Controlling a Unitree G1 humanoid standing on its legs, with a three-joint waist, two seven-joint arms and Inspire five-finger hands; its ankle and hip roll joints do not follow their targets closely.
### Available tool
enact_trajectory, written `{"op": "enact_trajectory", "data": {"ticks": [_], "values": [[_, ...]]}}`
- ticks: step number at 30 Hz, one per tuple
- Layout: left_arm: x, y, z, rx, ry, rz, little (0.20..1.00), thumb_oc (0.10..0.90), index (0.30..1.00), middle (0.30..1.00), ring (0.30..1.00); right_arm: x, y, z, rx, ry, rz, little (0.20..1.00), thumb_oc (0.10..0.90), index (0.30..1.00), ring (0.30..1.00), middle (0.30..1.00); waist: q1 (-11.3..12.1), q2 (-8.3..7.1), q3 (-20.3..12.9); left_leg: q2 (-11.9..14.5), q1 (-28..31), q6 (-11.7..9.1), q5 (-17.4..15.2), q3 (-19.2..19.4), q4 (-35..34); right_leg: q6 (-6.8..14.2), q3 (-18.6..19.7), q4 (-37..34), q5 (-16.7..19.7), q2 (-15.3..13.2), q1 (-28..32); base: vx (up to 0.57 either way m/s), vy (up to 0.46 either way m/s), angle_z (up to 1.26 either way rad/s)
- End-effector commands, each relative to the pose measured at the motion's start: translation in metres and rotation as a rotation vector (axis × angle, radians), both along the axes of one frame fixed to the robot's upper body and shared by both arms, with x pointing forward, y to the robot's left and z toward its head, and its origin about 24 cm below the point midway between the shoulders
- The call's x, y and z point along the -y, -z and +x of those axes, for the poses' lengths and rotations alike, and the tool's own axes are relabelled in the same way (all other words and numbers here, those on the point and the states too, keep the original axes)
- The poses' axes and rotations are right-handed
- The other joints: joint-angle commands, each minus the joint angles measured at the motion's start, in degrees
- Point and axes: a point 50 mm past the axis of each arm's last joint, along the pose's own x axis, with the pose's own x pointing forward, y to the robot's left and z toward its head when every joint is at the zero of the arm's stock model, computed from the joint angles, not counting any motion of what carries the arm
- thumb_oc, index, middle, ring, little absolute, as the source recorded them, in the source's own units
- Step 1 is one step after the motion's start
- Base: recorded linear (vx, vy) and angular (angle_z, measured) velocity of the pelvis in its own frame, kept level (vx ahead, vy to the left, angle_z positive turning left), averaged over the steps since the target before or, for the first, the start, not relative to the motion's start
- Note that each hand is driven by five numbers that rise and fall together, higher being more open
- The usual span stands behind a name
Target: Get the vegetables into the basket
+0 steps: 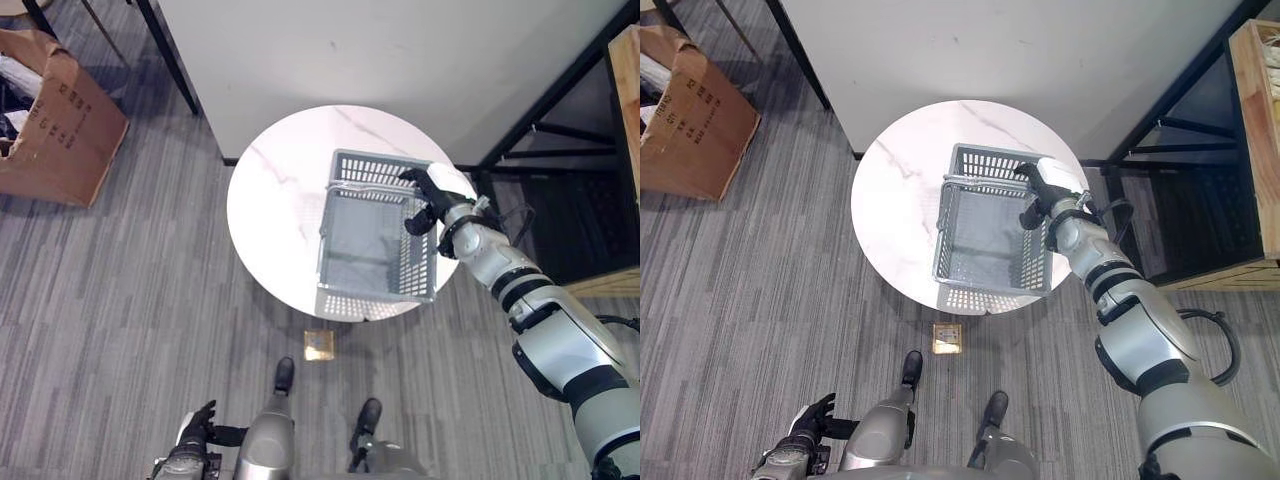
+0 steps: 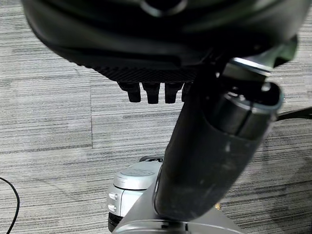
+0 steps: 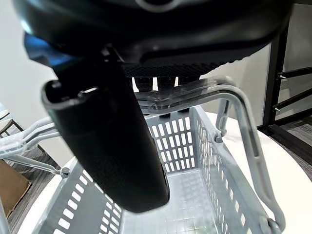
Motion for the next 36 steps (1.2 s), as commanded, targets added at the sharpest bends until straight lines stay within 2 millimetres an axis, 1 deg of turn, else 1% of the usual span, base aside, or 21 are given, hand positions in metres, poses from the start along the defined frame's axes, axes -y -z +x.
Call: {"op": "enact_trajectory", "data": {"ticks": [1, 5, 7, 8, 9, 11, 12, 13, 15, 18, 19, 23, 25, 26, 29, 31, 32, 33, 34, 35, 36], "values": [[0.008, 0.003, -0.002, -0.037, 0.079, 0.016, 1.000, 0.900, 1.000, 1.000, 1.000, -0.023, -0.056, 0.008, 0.205, -0.119, -0.013, 0.300, 0.400, 0.300, 0.300, 0.300, 0.72, -0.67, -2.27, 2.30, 2.55, -1.83, -2.82, -0.30, 0.85, 3.79, 3.00, 0.81, 6.89, -5.00, -2.05, 0.01, 0.011, -0.05], [0.009, 0.005, -0.004, -0.053, 0.082, 0.015, 1.000, 0.900, 1.000, 1.000, 1.000, -0.035, -0.037, 0.004, 0.157, -0.166, 0.021, 0.300, 0.400, 0.300, 0.300, 0.300, 0.43, -0.83, -2.62, 2.26, 3.36, -1.71, -3.18, 0.11, 0.84, 3.76, 3.34, 0.80, 6.78, -5.10, -1.59, 0.02, 0.008, -0.05], [0.009, 0.006, -0.008, -0.069, 0.086, 0.013, 1.000, 0.900, 1.000, 1.000, 1.000, -0.036, -0.017, -0.001, 0.094, -0.173, 0.025, 0.300, 0.400, 0.300, 0.300, 0.300, 0.25, -0.85, -3.02, 2.28, 3.98, -1.68, -3.36, 0.34, 0.75, 3.76, 3.30, 0.74, 6.64, -5.13, -1.09, 0.00, 0.000, 0.00], [0.009, 0.006, -0.008, -0.069, 0.086, 0.013, 1.000, 0.900, 1.000, 1.000, 1.000, -0.036, -0.017, -0.001, 0.094, -0.173, 0.025, 0.300, 0.400, 0.300, 0.300, 0.300, 0.26, -0.85, -3.02, 2.28, 3.99, -1.68, -3.37, 0.34, 0.74, 3.76, 3.31, 0.73, 6.63, -5.13, -1.08, 0.00, 0.000, 0.00], [0.009, 0.007, -0.013, -0.088, 0.095, 0.010, 1.000, 0.900, 1.000, 1.000, 1.000, -0.033, -0.007, -0.004, 0.054, -0.185, -0.004, 0.300, 0.400, 0.300, 0.300, 0.300, 0.16, -0.95, -3.48, 2.31, 4.55, -1.63, -3.64, 0.45, 0.69, 3.77, 3.36, 0.72, 6.51, -5.25, -0.64, 0.00, 0.000, 0.00], [0.008, 0.008, -0.016, -0.100, 0.100, 0.009, 1.000, 0.900, 1.000, 1.000, 1.000, -0.028, -0.010, -0.006, 0.067, -0.187, -0.019, 0.300, 0.400, 0.300, 0.300, 0.300, -0.11, -1.07, -3.86, 2.37, 5.04, -1.62, -3.85, 0.60, 0.61, 3.88, 3.35, 0.69, 6.46, -5.33, -0.23, 0.04, 0.023, -0.03], [0.007, 0.009, -0.022, -0.116, 0.093, 0.008, 1.000, 0.900, 1.000, 1.000, 1.000, -0.022, -0.033, -0.015, 0.170, -0.234, 0.025, 0.300, 0.400, 0.300, 0.300, 0.300, -1.14, -0.92, -4.60, 2.22, 6.21, -1.57, -4.21, 1.15, 0.32, 4.10, 3.64, 0.66, 6.42, -5.53, 0.33, 0.04, 0.042, -0.04], [0.007, 0.009, -0.023, -0.116, 0.093, 0.008, 1.000, 0.900, 1.000, 1.000, 1.000, -0.022, -0.033, -0.015, 0.169, -0.233, 0.025, 0.300, 0.400, 0.300, 0.300, 0.300, -1.08, -0.92, -4.59, 2.22, 6.24, -1.57, -4.22, 1.17, 0.32, 4.10, 3.65, 0.66, 6.42, -5.53, 0.36, 0.03, 0.045, -0.01], [0.004, 0.010, -0.027, -0.130, 0.080, 0.012, 1.000, 0.900, 1.000, 1.000, 1.000, -0.018, -0.043, -0.022, 0.223, -0.254, 0.074, 0.300, 0.400, 0.300, 0.300, 0.300, -1.68, -0.91, -5.06, 2.24, 6.91, -1.53, -4.42, 1.53, 0.22, 4.17, 3.69, 0.65, 6.32, -5.65, 0.84, 0.01, 0.012, -0.05], [0.000, 0.011, -0.035, -0.158, 0.058, 0.015, 1.000, 0.900, 1.000, 1.000, 1.000, -0.013, -0.060, -0.038, 0.300, -0.310, 0.132, 0.300, 0.400, 0.300, 0.300, 0.300, -2.87, -0.90, -5.94, 2.26, 8.16, -1.52, -4.82, 2.23, 0.04, 4.27, 3.93, 0.76, 6.12, -5.74, 1.38, 0.03, 0.021, -0.06], [-0.002, 0.011, -0.039, -0.168, 0.050, 0.015, 1.000, 0.900, 1.000, 1.000, 1.000, -0.011, -0.061, -0.043, 0.308, -0.324, 0.154, 0.300, 0.400, 0.300, 0.300, 0.300, -3.16, -0.89, -6.20, 2.24, 8.61, -1.47, -4.99, 2.39, 0.00, 4.30, 4.09, 0.80, 6.10, -5.79, 1.59, 0.05, 0.024, -0.06], [-0.005, 0.013, -0.051, -0.208, 0.035, 0.003, 1.000, 0.900, 1.000, 1.000, 1.000, -0.002, -0.070, -0.063, 0.326, -0.387, 0.117, 0.300, 0.400, 0.300, 0.300, 0.300, -4.32, -0.89, -7.32, 2.36, 10.27, -1.37, -5.68, 3.45, -0.05, 4.46, 4.58, 0.94, 5.85, -5.88, 2.38, 0.03, 0.018, -0.16], [-0.001, 0.015, -0.057, -0.225, 0.042, -0.014, 1.000, 0.900, 1.000, 1.000, 1.000, 0.008, -0.070, -0.077, 0.319, -0.395, 0.122, 0.300, 0.400, 0.300, 0.300, 0.300, -5.15, -0.78, -8.10, 2.16, 11.35, -1.13, -6.32, 4.19, 0.17, 4.60, 5.12, 1.39, 5.66, -6.05, 2.81, 0.04, 0.036, -0.18], [-0.001, 0.015, -0.057, -0.226, 0.044, -0.014, 1.000, 0.900, 1.000, 1.000, 1.000, 0.009, -0.070, -0.077, 0.318, -0.393, 0.123, 0.300, 0.400, 0.300, 0.300, 0.300, -5.02, -0.80, -8.10, 2.16, 11.39, -1.13, -6.34, 4.22, 0.17, 4.60, 5.15, 1.40, 5.65, -6.05, 2.84, 0.03, 0.046, -0.11], [0.003, 0.016, -0.062, -0.246, 0.072, -0.024, 1.000, 0.900, 1.000, 1.000, 1.000, 0.023, -0.064, -0.093, 0.309, -0.374, 0.127, 0.300, 0.400, 0.300, 0.300, 0.300, -6.15, -0.83, -8.67, 1.72, 12.43, -0.77, -7.25, 5.23, 0.67, 4.98, 5.84, 2.27, 5.61, -6.61, 3.01, 0.01, 0.063, -0.23], [0.006, 0.017, -0.062, -0.251, 0.102, -0.028, 1.000, 0.900, 1.000, 1.000, 1.000, 0.037, -0.059, -0.106, 0.299, -0.344, 0.117, 0.300, 0.400, 0.300, 0.300, 0.300, -7.54, -0.90, -8.97, 0.95, 12.87, -0.15, -8.94, 6.30, 2.96, 5.39, 7.08, 3.69, 5.96, -7.51, 2.77, 0.00, 0.110, -0.33], [0.006, 0.017, -0.062, -0.252, 0.103, -0.028, 1.000, 0.900, 1.000, 1.000, 1.000, 0.037, -0.059, -0.107, 0.299, -0.343, 0.117, 0.300, 0.400, 0.300, 0.300, 0.300, -7.39, -0.92, -8.97, 0.93, 12.84, -0.14, -9.03, 6.34, 3.09, 5.41, 7.14, 3.73, 5.95, -7.53, 2.74, -0.02, 0.117, -0.31], [0.006, 0.017, -0.062, -0.251, 0.113, -0.028, 1.000, 0.900, 1.000, 1.000, 1.000, 0.043, -0.055, -0.113, 0.290, -0.328, 0.108, 0.300, 0.400, 0.300, 0.300, 0.300, -8.04, -0.97, -8.91, 0.59, 12.82, 0.14, -9.72, 6.76, 4.15, 5.56, 7.82, 4.44, 6.30, -7.92, 2.41, -0.10, 0.166, -0.30], [0.005, 0.016, -0.056, -0.236, 0.125, -0.013, 1.000, 0.900, 1.000, 1.000, 1.000, 0.052, -0.051, -0.126, 0.289, -0.305, 0.092, 0.300, 0.400, 0.300, 0.300, 0.300, -10.29, -1.26, -8.41, -0.63, 12.71, 0.80, -10.62, 8.79, 5.11, 6.56, 10.77, 4.83, 10.69, -9.00, 0.38, -0.10, 0.168, -0.26], [0.005, 0.016, -0.056, -0.237, 0.127, -0.012, 1.000, 0.900, 1.000, 1.000, 1.000, 0.052, -0.051, -0.127, 0.289, -0.303, 0.092, 0.300, 0.400, 0.300, 0.300, 0.300, -10.06, -1.29, -8.47, -0.66, 12.70, 0.84, -10.62, 8.95, 5.07, 6.60, 10.94, 4.74, 10.80, -9.01, 0.29, -0.15, 0.165, -0.37], [0.002, 0.015, -0.053, -0.231, 0.127, -0.002, 1.000, 0.900, 1.000, 1.000, 1.000, 0.054, -0.050, -0.130, 0.286, -0.297, 0.066, 0.300, 0.400, 0.300, 0.300, 0.300, -10.98, -1.44, -8.14, -1.15, 12.56, 0.97, -10.48, 10.11, 4.65, 7.25, 12.38, 4.38, 13.83, -9.42, -1.54, -0.15, 0.090, -0.52]]}}
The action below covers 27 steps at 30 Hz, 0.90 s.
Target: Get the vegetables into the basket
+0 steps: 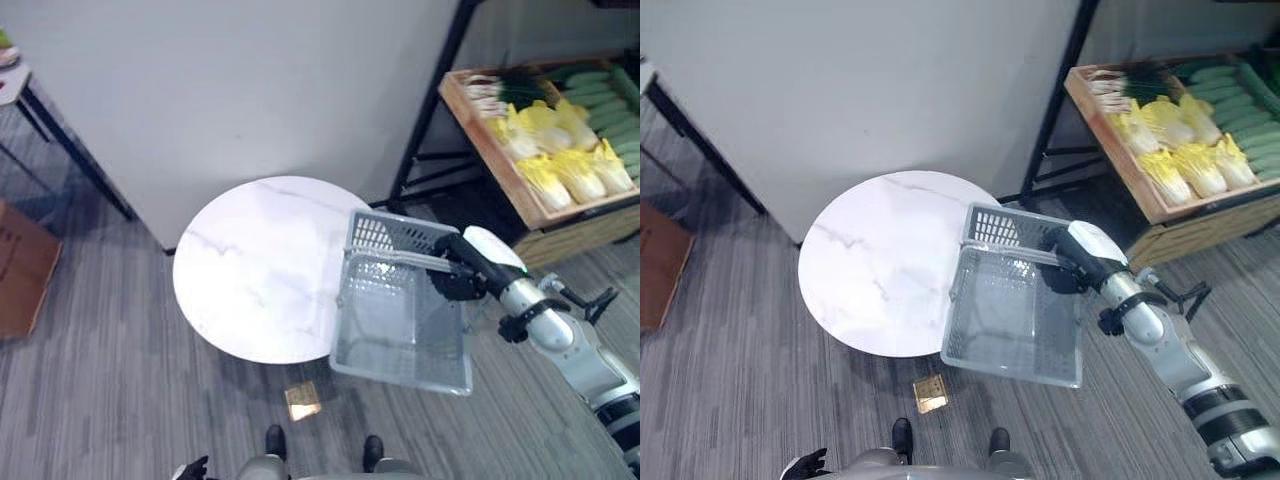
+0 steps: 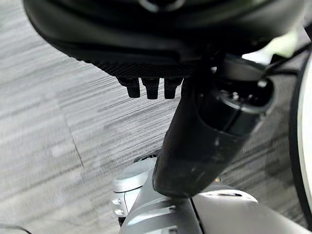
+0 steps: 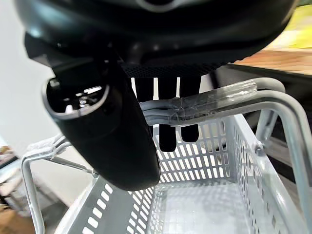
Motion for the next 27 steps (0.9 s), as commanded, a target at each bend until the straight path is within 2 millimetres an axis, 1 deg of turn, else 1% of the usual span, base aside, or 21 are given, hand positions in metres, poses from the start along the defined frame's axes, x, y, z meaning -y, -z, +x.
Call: {"op": "enact_trajectory", "data": {"ticks": [1, 2, 3, 4, 5, 7, 8, 9, 11, 13, 15, 16, 19, 20, 21, 22, 23, 24, 25, 26, 27], "values": [[-0.003, -0.002, 0.009, 0.007, 0.071, 0.023, 1.000, 0.900, 1.000, 1.000, 1.000, -0.018, -0.093, 0.026, 0.410, -0.135, -0.015, 0.300, 0.400, 0.300, 0.300, 0.300, -0.88, -2.76, -1.74, -0.87, 0.85, -0.09, -6.73, 1.79, 4.41, 7.33, 3.47, 0.32, 15.80, -8.29, -6.88, -0.23, 0.097, -0.71], [-0.006, -0.003, 0.013, 0.019, 0.071, 0.032, 1.000, 0.900, 1.000, 1.000, 1.000, -0.020, -0.093, 0.026, 0.414, -0.140, -0.015, 0.300, 0.400, 0.300, 0.300, 0.300, -1.13, -2.68, -1.31, -0.76, 0.25, -0.06, -6.39, 2.78, 4.27, 7.53, 3.86, 0.35, 16.92, -8.38, -8.32, -0.27, 0.067, -0.77], [-0.008, -0.005, 0.017, 0.033, 0.081, 0.042, 1.000, 0.900, 1.000, 1.000, 1.000, -0.022, -0.092, 0.026, 0.420, -0.140, -0.001, 0.300, 0.400, 0.300, 0.300, 0.300, -1.07, -2.19, -0.77, 0.04, -0.29, 0.03, -5.90, 4.49, 4.15, 7.13, 1.91, 1.12, 15.63, -8.33, -9.26, -0.26, 0.041, -0.73], [-0.012, -0.007, 0.021, 0.045, 0.082, 0.051, 1.000, 0.900, 1.000, 1.000, 1.000, -0.021, -0.091, 0.026, 0.417, -0.136, 0.001, 0.300, 0.400, 0.300, 0.300, 0.300, -0.72, -1.68, -0.46, 0.66, -0.82, 0.07, -5.55, 5.77, 3.98, 6.77, -0.88, 2.27, 13.98, -8.71, -9.00, -0.27, 0.081, -0.85], [-0.013, -0.008, 0.022, 0.049, 0.094, 0.056, 1.000, 0.900, 1.000, 1.000, 1.000, -0.018, -0.090, 0.025, 0.412, -0.127, -0.004, 0.300, 0.400, 0.300, 0.300, 0.300, -0.05, -0.87, -0.17, 1.54, -1.26, 0.17, -5.46, 7.59, 4.22, 6.23, -5.88, 5.24, 10.99, -9.50, -8.04, -0.23, 0.108, -1.45], [-0.018, -0.010, 0.024, 0.054, 0.089, 0.068, 1.000, 0.900, 1.000, 1.000, 1.000, -0.018, -0.087, 0.024, 0.404, -0.125, -0.005, 0.300, 0.400, 0.300, 0.300, 0.300, 0.36, -0.56, -0.04, 2.20, -1.65, 0.41, -5.15, 10.61, 4.70, 5.33, -10.29, 9.63, 7.77, -10.29, -6.73, -0.23, 0.119, -1.73], [-0.020, -0.011, 0.022, 0.066, 0.076, 0.064, 1.000, 0.900, 1.000, 1.000, 1.000, -0.024, -0.091, 0.025, 0.408, -0.155, -0.012, 0.300, 0.400, 0.300, 0.300, 0.300, 1.91, -0.39, -0.67, 3.31, -1.55, 0.29, -6.52, 15.97, 6.25, 5.29, -15.84, 13.80, 3.56, -11.26, -3.80, -0.20, 0.063, -1.52], [-0.020, -0.011, 0.022, 0.066, 0.075, 0.064, 1.000, 0.900, 1.000, 1.000, 1.000, -0.024, -0.091, 0.025, 0.408, -0.156, -0.012, 0.300, 0.400, 0.300, 0.300, 0.300, 1.98, -0.41, -0.63, 3.35, -1.46, 0.25, -6.59, 16.06, 6.32, 5.29, -15.75, 13.81, 3.52, -11.24, -3.76, -0.18, -0.024, -2.31], [-0.016, -0.009, 0.021, 0.061, 0.086, 0.050, 1.000, 0.900, 1.000, 1.000, 1.000, -0.025, -0.087, 0.024, 0.400, -0.157, 0.015, 0.300, 0.400, 0.300, 0.300, 0.300, 2.51, -0.78, -1.70, 3.67, -0.66, -0.38, -5.37, 20.48, 4.99, 5.88, -19.59, 9.65, 4.10, -10.78, -1.50, -0.05, -0.176, -1.73], [-0.010, -0.009, 0.026, 0.075, 0.102, 0.038, 1.000, 0.900, 1.000, 1.000, 1.000, -0.016, -0.085, 0.016, 0.396, -0.122, -0.005, 0.300, 0.400, 0.300, 0.300, 0.300, 1.41, -0.65, -1.97, 5.08, -0.53, -1.54, -4.67, 21.75, 5.85, 5.25, -19.72, 7.26, 2.98, -9.08, -1.10, 0.02, -0.305, -0.92], [-0.002, -0.008, 0.033, 0.092, 0.113, 0.022, 1.000, 0.900, 1.000, 1.000, 1.000, -0.002, -0.085, 0.007, 0.409, -0.057, -0.016, 0.300, 0.400, 0.300, 0.300, 0.300, -0.07, -0.10, -1.43, 7.39, -0.29, -3.13, -3.29, 22.98, 6.55, 4.34, -19.05, 5.06, 1.42, -6.99, -0.47, 0.01, -0.371, -0.60], [0.002, -0.008, 0.036, 0.110, 0.103, 0.008, 1.000, 0.900, 1.000, 1.000, 1.000, 0.007, -0.084, 0.003, 0.420, -0.012, -0.017, 0.300, 0.400, 0.300, 0.300, 0.300, -1.11, 0.39, -1.04, 8.64, -0.13, -4.02, -2.29, 23.28, 6.88, 3.86, -18.44, 4.73, 0.73, -5.98, -0.44, 0.00, -0.327, -0.16], [0.006, -0.008, 0.040, 0.126, 0.107, 0.001, 1.000, 0.900, 1.000, 1.000, 1.000, 0.021, -0.081, -0.002, 0.413, 0.056, -0.020, 0.300, 0.400, 0.300, 0.300, 0.300, -2.12, 1.42, -0.19, 10.78, 0.06, -5.43, -0.77, 23.71, 7.45, 2.77, -17.17, 5.23, -0.91, -4.16, -0.94, 0.01, -0.293, -0.46], [0.007, -0.009, 0.045, 0.145, 0.118, 0.003, 1.000, 0.900, 1.000, 1.000, 1.000, 0.032, -0.078, -0.007, 0.404, 0.102, -0.047, 0.300, 0.400, 0.300, 0.300, 0.300, -2.71, 2.07, 0.68, 13.58, -1.09, -7.02, -0.17, 22.81, 10.91, 1.16, -15.72, 5.46, -2.75, -2.12, -0.87, 0.05, -0.534, -0.35], [0.002, -0.014, 0.053, 0.191, 0.091, 0.011, 1.000, 0.900, 1.000, 1.000, 1.000, 0.040, -0.075, -0.006, 0.383, 0.132, -0.069, 0.300, 0.400, 0.300, 0.300, 0.300, -1.63, 2.53, 2.09, 14.62, -2.93, -8.21, 0.88, 15.42, 16.62, -0.55, -13.12, 5.26, -4.32, 0.06, -0.52, 0.01, -0.508, -0.32], [0.003, -0.016, 0.058, 0.224, 0.057, 0.008, 1.000, 0.900, 1.000, 1.000, 1.000, 0.040, -0.076, 0.002, 0.388, 0.129, -0.083, 0.300, 0.400, 0.300, 0.300, 0.300, 0.64, 2.43, 2.91, 9.78, -6.32, -6.38, 0.70, 4.15, 16.64, -1.28, -10.99, 4.97, -3.52, 0.48, -1.53, 0.00, -0.254, -0.67], [0.003, -0.016, 0.058, 0.225, 0.055, 0.009, 1.000, 0.900, 1.000, 1.000, 1.000, 0.039, -0.076, 0.003, 0.389, 0.128, -0.083, 0.300, 0.400, 0.300, 0.300, 0.300, 0.39, 2.34, 2.70, 9.62, -6.66, -6.25, 0.91, 4.04, 16.53, -1.25, -11.12, 4.91, -3.38, 0.35, -1.79, 0.00, -0.090, -1.02], [0.002, -0.016, 0.058, 0.236, 0.042, 0.013, 1.000, 0.900, 1.000, 1.000, 1.000, 0.037, -0.075, 0.007, 0.392, 0.125, -0.076, 0.300, 0.400, 0.300, 0.300, 0.300, 2.03, 2.08, 3.03, 6.02, -7.96, -5.33, -1.44, -2.15, 14.34, -1.04, -8.80, 4.45, -3.24, 0.77, -1.78, 0.06, -0.052, -1.17], [0.002, -0.016, 0.057, 0.234, 0.034, 0.013, 1.000, 0.900, 1.000, 1.000, 1.000, 0.035, -0.074, 0.010, 0.388, 0.114, -0.071, 0.300, 0.400, 0.300, 0.300, 0.300, 2.20, 1.84, 2.88, 5.24, -8.33, -4.76, -1.89, -3.92, 12.91, -0.87, -7.50, 4.32, -2.87, 0.95, -2.10, 0.17, -0.065, -1.10], [-0.002, -0.017, 0.054, 0.234, 0.028, 0.026, 1.000, 0.900, 1.000, 1.000, 1.000, 0.035, -0.071, 0.012, 0.372, 0.117, -0.069, 0.300, 0.400, 0.300, 0.300, 0.300, 3.45, 1.76, 2.62, 5.03, -9.76, -4.76, -0.28, -9.27, 9.93, -0.64, -4.83, 3.89, -2.74, 1.84, -2.04, 0.13, -0.035, -1.09], [-0.003, -0.017, 0.053, 0.233, 0.027, 0.026, 1.000, 0.900, 1.000, 1.000, 1.000, 0.035, -0.070, 0.013, 0.372, 0.117, -0.068, 0.300, 0.400, 0.300, 0.300, 0.300, 3.40, 1.71, 2.48, 5.01, -9.75, -4.78, -0.15, -9.28, 9.68, -0.65, -4.84, 3.92, -2.78, 1.82, -2.14, 0.21, 0.007, -0.99]]}}
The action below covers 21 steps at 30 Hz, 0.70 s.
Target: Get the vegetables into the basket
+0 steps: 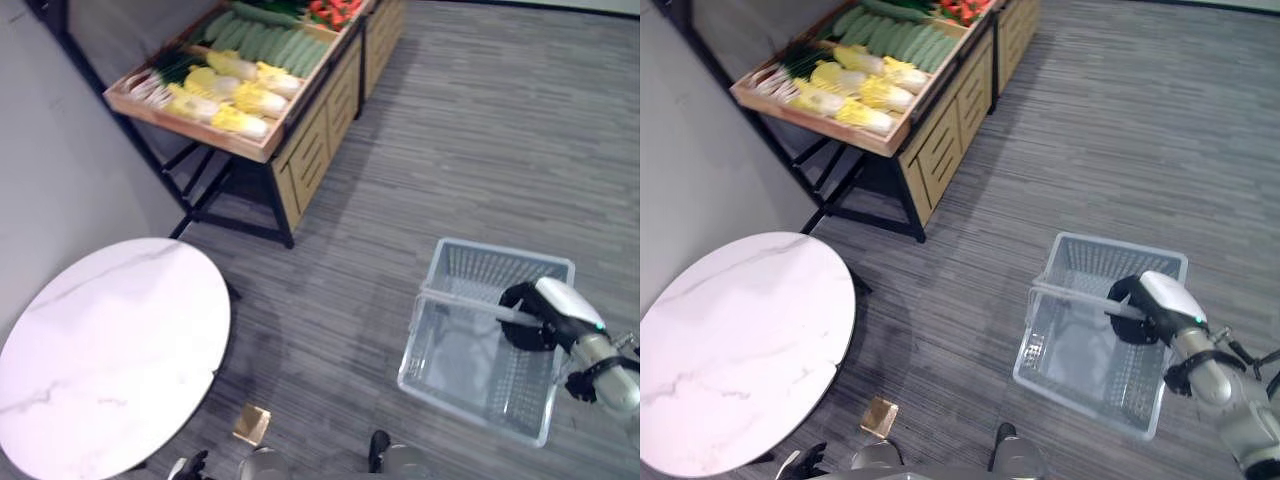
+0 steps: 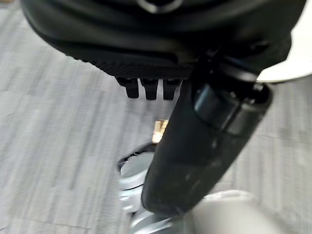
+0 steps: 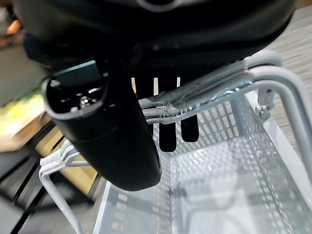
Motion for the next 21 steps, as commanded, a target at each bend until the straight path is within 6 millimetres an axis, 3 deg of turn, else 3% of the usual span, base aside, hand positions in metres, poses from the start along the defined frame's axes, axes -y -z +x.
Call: {"op": "enact_trajectory", "data": {"ticks": [1, 3, 4, 6, 9, 16, 17, 21], "values": [[-0.003, -0.011, 0.038, 0.138, 0.001, 0.013, 1.000, 0.900, 1.000, 1.000, 1.000, -0.032, -0.077, 0.040, 0.404, -0.175, 0.008, 0.300, 0.400, 0.300, 0.300, 0.300, 4.34, -1.60, 1.24, -0.80, -3.63, 1.93, 4.68, -3.84, -1.23, 5.61, 0.60, -2.58, 2.36, -1.37, 2.57, 0.15, 0.024, -0.87], [-0.003, -0.011, 0.037, 0.133, 0.003, 0.015, 1.000, 0.900, 1.000, 1.000, 1.000, -0.037, -0.075, 0.045, 0.395, -0.193, 0.010, 0.300, 0.400, 0.300, 0.300, 0.300, 4.90, -1.56, 1.10, -2.68, -3.48, 2.25, 4.03, -7.95, -1.61, 5.85, 3.02, -2.79, 1.98, -0.69, 2.85, 0.14, 0.042, -0.60], [-0.004, -0.011, 0.037, 0.133, 0.002, 0.015, 1.000, 0.900, 1.000, 1.000, 1.000, -0.037, -0.074, 0.045, 0.395, -0.194, 0.010, 0.300, 0.400, 0.300, 0.300, 0.300, 4.95, -1.59, 1.17, -2.68, -3.38, 2.28, 3.88, -7.83, -1.50, 5.86, 3.14, -2.75, 1.92, -0.71, 2.91, 0.13, 0.119, -0.59], [-0.005, -0.010, 0.035, 0.126, 0.000, 0.019, 1.000, 0.900, 1.000, 1.000, 1.000, -0.035, -0.065, 0.043, 0.363, -0.172, 0.014, 0.300, 0.400, 0.300, 0.300, 0.300, 4.64, -1.54, 0.67, -2.23, -1.79, 2.35, 4.00, -5.65, -2.74, 5.99, 3.69, -3.06, 1.89, -1.01, 3.60, 0.11, 0.124, -0.76], [-0.004, -0.008, 0.031, 0.103, 0.012, 0.014, 1.000, 0.900, 1.000, 1.000, 1.000, -0.020, -0.045, 0.040, 0.297, -0.078, 0.006, 0.300, 0.400, 0.300, 0.300, 0.300, 4.14, -2.02, -0.59, -3.71, 0.63, 3.78, 3.08, -3.52, -4.44, 7.17, 5.15, -3.63, 2.50, -2.45, 3.85, 0.14, 0.242, -0.20], [-0.003, -0.007, 0.026, 0.088, 0.013, 0.022, 1.000, 0.900, 1.000, 1.000, 1.000, 0.002, -0.010, 0.035, 0.224, 0.100, 0.026, 0.300, 0.400, 0.300, 0.300, 0.300, 4.93, -2.99, -1.36, -5.18, 2.49, 6.26, 0.70, 0.82, -4.38, 9.51, 7.74, -4.54, 5.21, -4.96, 2.94, 0.06, 0.177, -0.34], [-0.002, -0.006, 0.025, 0.076, 0.013, 0.029, 1.000, 0.900, 1.000, 1.000, 1.000, 0.018, 0.014, 0.025, 0.169, 0.236, 0.049, 0.300, 0.400, 0.300, 0.300, 0.300, 5.13, -3.25, -1.34, -6.16, 2.65, 7.19, -0.64, 1.72, -3.39, 10.46, 7.73, -4.14, 6.27, -6.34, 2.41, 0.07, 0.258, -0.37], [-0.004, -0.005, 0.022, 0.062, -0.004, 0.036, 1.000, 0.900, 1.000, 1.000, 1.000, 0.026, 0.037, 0.009, 0.116, 0.332, 0.082, 0.300, 0.400, 0.300, 0.300, 0.300, 4.80, -3.74, -1.34, -7.42, 2.70, 8.24, -1.75, 1.41, -2.42, 11.14, 7.74, -1.32, 7.36, -7.29, 1.76, 0.06, 0.182, -0.07]]}}
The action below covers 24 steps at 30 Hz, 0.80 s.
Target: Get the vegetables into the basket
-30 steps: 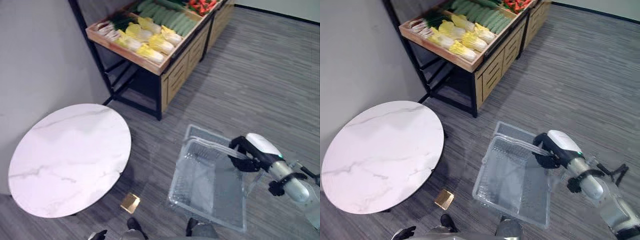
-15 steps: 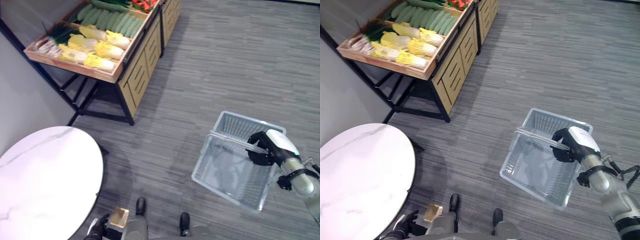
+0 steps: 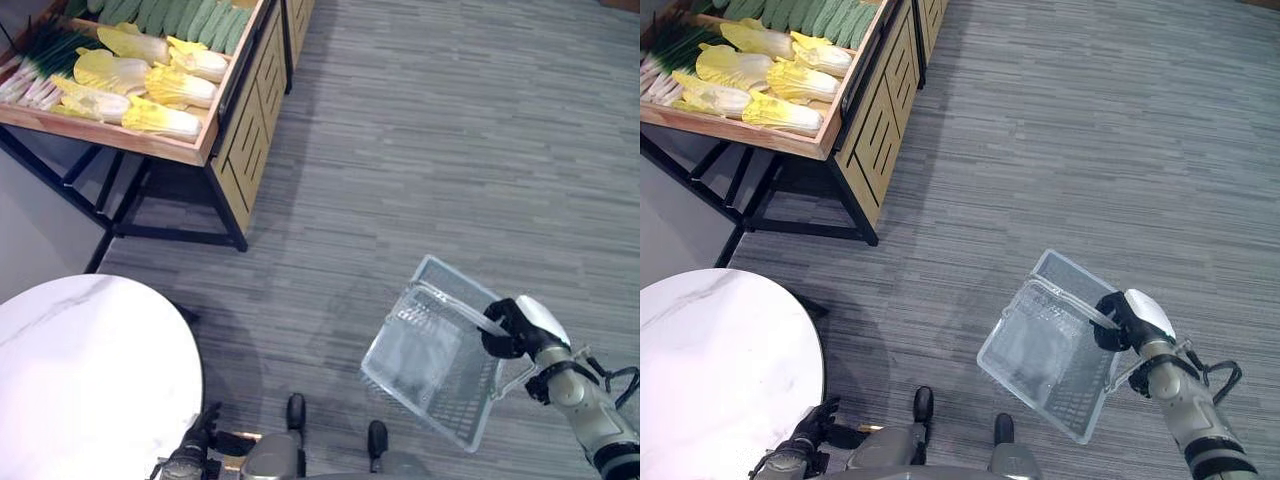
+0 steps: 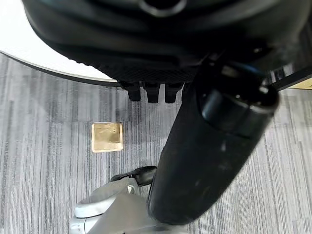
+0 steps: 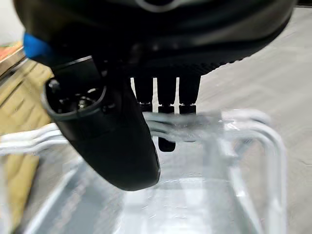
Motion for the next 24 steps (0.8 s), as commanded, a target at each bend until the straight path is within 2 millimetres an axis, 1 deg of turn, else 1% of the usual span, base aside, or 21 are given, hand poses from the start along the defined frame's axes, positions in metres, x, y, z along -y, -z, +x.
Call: {"op": "enact_trajectory", "data": {"ticks": [1, 2, 3, 4, 6, 7, 8, 9, 10, 11, 12, 13, 15, 17, 18, 19, 20, 21, 22, 23, 24], "values": [[-0.007, 0.003, -0.014, -0.059, -0.002, 0.044, 1.000, 0.900, 1.000, 1.000, 1.000, 0.031, -0.053, 0.016, 0.254, 0.096, -0.101, 0.300, 0.400, 0.300, 0.300, 0.300, 0.45, -1.37, -4.14, 0.95, -2.08, -0.94, -4.35, -1.03, 5.59, 5.23, -0.44, 11.42, 5.29, -4.58, -7.48, 0.05, 0.222, -0.01], [-0.009, 0.003, -0.014, -0.065, 0.003, 0.057, 1.000, 0.900, 1.000, 1.000, 1.000, 0.032, -0.047, 0.014, 0.240, 0.121, -0.090, 0.300, 0.400, 0.300, 0.300, 0.300, 0.23, -1.24, -3.66, 0.94, -1.73, -0.52, -4.45, -0.92, 5.57, 5.18, -0.68, 15.20, 6.25, -4.36, -9.23, 0.02, 0.159, 0.06], [-0.010, 0.002, -0.014, -0.065, 0.003, 0.057, 1.000, 0.900, 1.000, 1.000, 1.000, 0.032, -0.047, 0.014, 0.241, 0.121, -0.089, 0.300, 0.400, 0.300, 0.300, 0.300, 0.29, -1.30, -3.69, 0.91, -1.80, -0.51, -4.45, -0.83, 5.58, 5.19, -0.53, 15.54, 6.10, -4.39, -9.52, 0.04, 0.179, -0.05], [-0.012, 0.001, -0.012, -0.068, 0.018, 0.075, 1.000, 0.900, 1.000, 1.000, 1.000, 0.031, -0.041, 0.014, 0.224, 0.140, -0.073, 0.300, 0.400, 0.300, 0.300, 0.300, 0.01, -0.91, -2.79, 0.97, -0.38, 0.02, -5.09, -0.33, 5.39, 4.98, -2.07, 20.49, 7.52, -4.46, -12.02, 0.07, 0.166, -0.15], [-0.012, 0.000, -0.007, -0.054, 0.041, 0.087, 1.000, 0.900, 1.000, 1.000, 1.000, 0.030, -0.037, 0.013, 0.207, 0.140, -0.073, 0.300, 0.400, 0.300, 0.300, 0.300, -0.44, -0.80, -2.01, 0.68, 1.75, 0.27, -5.90, 0.26, 4.66, 4.63, -4.21, 21.35, 8.41, -4.95, -14.38, 0.10, 0.138, -0.26], [-0.012, 0.000, -0.007, -0.054, 0.041, 0.087, 1.000, 0.900, 1.000, 1.000, 1.000, 0.030, -0.037, 0.013, 0.207, 0.140, -0.073, 0.300, 0.400, 0.300, 0.300, 0.300, -0.47, -0.77, -1.96, 0.70, 1.85, 0.26, -5.91, 0.23, 4.61, 4.62, -4.24, 21.40, 8.36, -4.93, -14.31, 0.10, 0.043, -0.26], [-0.012, -0.001, -0.003, -0.044, 0.049, 0.090, 1.000, 0.900, 1.000, 1.000, 1.000, 0.029, -0.036, 0.014, 0.202, 0.136, -0.076, 0.300, 0.400, 0.300, 0.300, 0.300, -0.72, -0.81, -1.83, 0.58, 2.68, 0.19, -6.28, 0.58, 4.26, 4.43, -5.32, 20.06, 8.60, -4.98, -15.05, 0.12, 0.016, -0.17], [-0.012, -0.004, 0.006, -0.015, 0.064, 0.098, 1.000, 0.900, 1.000, 1.000, 1.000, 0.030, -0.034, 0.012, 0.197, 0.149, -0.072, 0.300, 0.400, 0.300, 0.300, 0.300, -1.07, -0.94, -1.67, 0.36, 3.24, 0.04, -6.79, 0.74, 4.08, 4.26, -6.40, 17.18, 8.41, -5.03, -16.37, 0.19, 0.002, -0.01], [-0.011, -0.005, 0.010, -0.003, 0.068, 0.101, 1.000, 0.900, 1.000, 1.000, 1.000, 0.031, -0.032, 0.012, 0.195, 0.158, -0.069, 0.300, 0.400, 0.300, 0.300, 0.300, -1.41, -0.85, -1.41, 0.48, 3.61, -0.15, -7.20, 0.36, 4.11, 4.37, -6.51, 15.48, 8.65, -4.93, -16.40, 0.21, -0.049, -0.04], [-0.009, -0.008, 0.018, 0.019, 0.083, 0.106, 1.000, 0.900, 1.000, 1.000, 1.000, 0.033, -0.029, 0.009, 0.181, 0.183, -0.066, 0.300, 0.400, 0.300, 0.300, 0.300, -1.83, -1.19, -1.19, 0.34, 3.96, -0.49, -7.77, 0.04, 4.25, 4.59, -6.30, 11.99, 9.26, -5.27, -17.44, 0.32, -0.115, -0.04], [-0.007, -0.010, 0.028, 0.048, 0.089, 0.105, 1.000, 0.900, 1.000, 1.000, 1.000, 0.033, -0.027, 0.009, 0.182, 0.195, -0.056, 0.300, 0.400, 0.300, 0.300, 0.300, -2.61, -1.28, -1.00, 0.56, 5.05, -1.08, -8.95, -0.87, 4.57, 5.30, -5.96, 7.35, 11.33, -5.90, -18.60, 0.36, -0.135, 0.01], [-0.006, -0.012, 0.033, 0.065, 0.093, 0.107, 1.000, 0.900, 1.000, 1.000, 1.000, 0.032, -0.025, 0.008, 0.181, 0.202, -0.049, 0.300, 0.400, 0.300, 0.300, 0.300, -3.10, -1.36, -0.93, 0.71, 5.83, -1.41, -9.74, -1.32, 4.94, 5.72, -5.83, 5.61, 12.37, -6.09, -19.17, 0.39, -0.141, 0.14], [-0.006, -0.013, 0.036, 0.073, 0.092, 0.108, 1.000, 0.900, 1.000, 1.000, 1.000, 0.032, -0.023, 0.005, 0.177, 0.208, -0.047, 0.300, 0.400, 0.300, 0.300, 0.300, -3.59, -1.35, -0.92, 0.97, 6.78, -1.79, -10.53, -1.81, 5.13, 5.99, -5.65, 3.99, 13.32, -5.92, -19.39, 0.22, -0.085, 0.25], [-0.006, -0.014, 0.036, 0.080, 0.090, 0.108, 1.000, 0.900, 1.000, 1.000, 1.000, 0.034, -0.017, -0.004, 0.150, 0.227, -0.042, 0.300, 0.400, 0.300, 0.300, 0.300, -4.27, -1.53, -1.22, 1.19, 8.53, -2.33, -11.66, -2.84, 5.23, 6.34, -4.97, 3.69, 14.67, -5.75, -19.84, 0.39, -0.198, 0.40], [-0.006, -0.010, 0.027, 0.055, 0.069, 0.105, 1.000, 0.900, 1.000, 1.000, 1.000, 0.038, -0.009, -0.018, 0.119, 0.260, -0.029, 0.300, 0.400, 0.300, 0.300, 0.300, -4.49, -1.49, -2.61, 2.38, 10.35, -3.56, -11.93, -3.96, 5.65, 5.51, -5.81, 3.19, 13.88, -4.55, -18.52, 0.66, -0.419, 0.64], [-0.005, -0.005, 0.014, 0.016, 0.048, 0.097, 1.000, 0.900, 1.000, 1.000, 1.000, 0.043, -0.007, -0.026, 0.090, 0.273, -0.033, 0.300, 0.400, 0.300, 0.300, 0.300, -4.43, -0.77, -3.54, 4.04, 10.79, -4.71, -10.35, -5.09, 7.52, 4.34, -6.88, 4.48, 12.64, -2.65, -17.79, 0.55, -0.370, 0.56], [-0.005, -0.005, 0.014, 0.016, 0.048, 0.097, 1.000, 0.900, 1.000, 1.000, 1.000, 0.043, -0.007, -0.026, 0.090, 0.272, -0.033, 0.300, 0.400, 0.300, 0.300, 0.300, -4.51, -0.67, -3.55, 4.16, 10.78, -4.76, -10.41, -5.17, 7.56, 4.29, -7.01, 4.51, 12.57, -2.58, -17.75, 0.33, -0.259, 0.51], [-0.006, -0.003, 0.009, -0.002, 0.042, 0.095, 1.000, 0.900, 1.000, 1.000, 1.000, 0.044, -0.005, -0.028, 0.081, 0.276, -0.035, 0.300, 0.400, 0.300, 0.300, 0.300, -4.45, -0.36, -3.78, 4.97, 10.54, -5.55, -9.13, -5.66, 9.29, 3.52, -7.42, 4.90, 11.52, -1.71, -17.25, 0.20, -0.175, 0.15], [-0.005, -0.001, 0.004, -0.018, 0.041, 0.093, 1.000, 0.900, 1.000, 1.000, 1.000, 0.048, -0.003, -0.032, 0.061, 0.288, -0.036, 0.300, 0.400, 0.300, 0.300, 0.300, -4.06, -0.03, -3.87, 5.63, 10.19, -6.33, -6.98, -5.99, 11.19, 2.89, -8.27, 5.33, 10.64, -1.10, -16.69, 0.34, -0.345, 0.07], [-0.005, 0.000, -0.001, -0.031, 0.047, 0.092, 1.000, 0.900, 1.000, 1.000, 1.000, 0.052, -0.008, -0.031, 0.064, 0.284, -0.051, 0.300, 0.400, 0.300, 0.300, 0.300, -3.73, 0.08, -3.27, 6.16, 7.15, -8.04, -2.05, -6.66, 18.76, 1.23, -9.15, 5.62, 8.84, -0.08, -14.92, 0.29, -0.346, 0.09], [-0.005, 0.000, 0.000, -0.030, 0.046, 0.090, 1.000, 0.900, 1.000, 1.000, 1.000, 0.054, -0.011, -0.030, 0.073, 0.284, -0.058, 0.300, 0.400, 0.300, 0.300, 0.300, -3.34, -0.25, -2.54, 5.91, 4.78, -8.78, -0.04, -7.10, 22.85, 0.52, -9.62, 5.74, 8.18, -0.05, -14.03, 0.19, -0.254, 0.17]]}}
